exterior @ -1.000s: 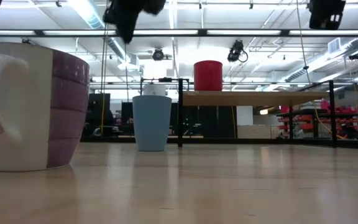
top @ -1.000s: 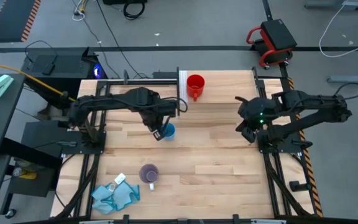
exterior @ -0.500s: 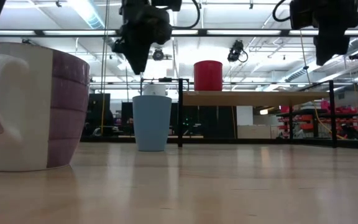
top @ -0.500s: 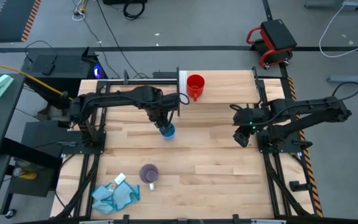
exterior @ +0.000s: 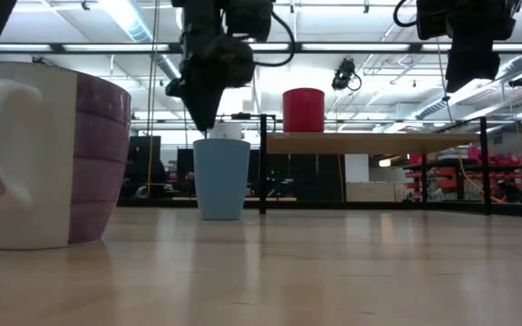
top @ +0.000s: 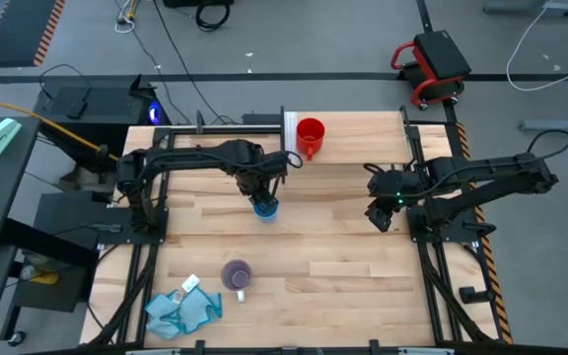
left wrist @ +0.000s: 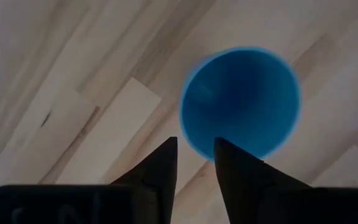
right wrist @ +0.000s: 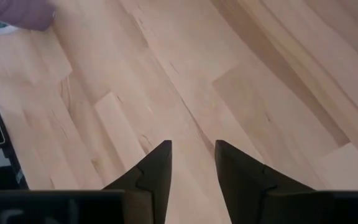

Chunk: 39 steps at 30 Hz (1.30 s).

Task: Stack small to large cups/mugs on shelf
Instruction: Put the blue cup on the shelf

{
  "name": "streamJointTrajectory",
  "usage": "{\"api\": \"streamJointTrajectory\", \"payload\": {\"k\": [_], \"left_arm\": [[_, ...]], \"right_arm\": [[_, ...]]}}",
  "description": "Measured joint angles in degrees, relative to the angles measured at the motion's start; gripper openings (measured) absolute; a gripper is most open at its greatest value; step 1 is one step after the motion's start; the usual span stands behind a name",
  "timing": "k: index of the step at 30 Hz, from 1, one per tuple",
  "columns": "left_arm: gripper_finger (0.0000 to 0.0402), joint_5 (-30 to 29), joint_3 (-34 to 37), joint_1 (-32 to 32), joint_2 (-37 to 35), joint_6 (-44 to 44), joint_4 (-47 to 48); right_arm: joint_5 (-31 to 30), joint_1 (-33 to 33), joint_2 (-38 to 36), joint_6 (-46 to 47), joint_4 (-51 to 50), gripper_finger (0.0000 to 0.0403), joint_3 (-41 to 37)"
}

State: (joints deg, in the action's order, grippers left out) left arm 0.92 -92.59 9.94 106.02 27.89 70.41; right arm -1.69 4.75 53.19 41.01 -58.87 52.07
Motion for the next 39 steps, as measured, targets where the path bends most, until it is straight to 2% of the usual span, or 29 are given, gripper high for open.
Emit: {"api": "streamJointTrajectory", "payload": {"k": [10, 39], "left_arm": [[0.0115, 1.5, 5.0, 0.9, 0.1, 1.5, -7.0], [0.0115, 2.6, 4.9, 2.7, 2.1, 1.4, -9.2]], "right_arm": [[0.0, 0.0, 0.0, 0.3, 0.4, 0.0128, 0.0], [-0.9, 0.0, 0.0, 0.9, 1.6, 0.0128, 0.0]]}}
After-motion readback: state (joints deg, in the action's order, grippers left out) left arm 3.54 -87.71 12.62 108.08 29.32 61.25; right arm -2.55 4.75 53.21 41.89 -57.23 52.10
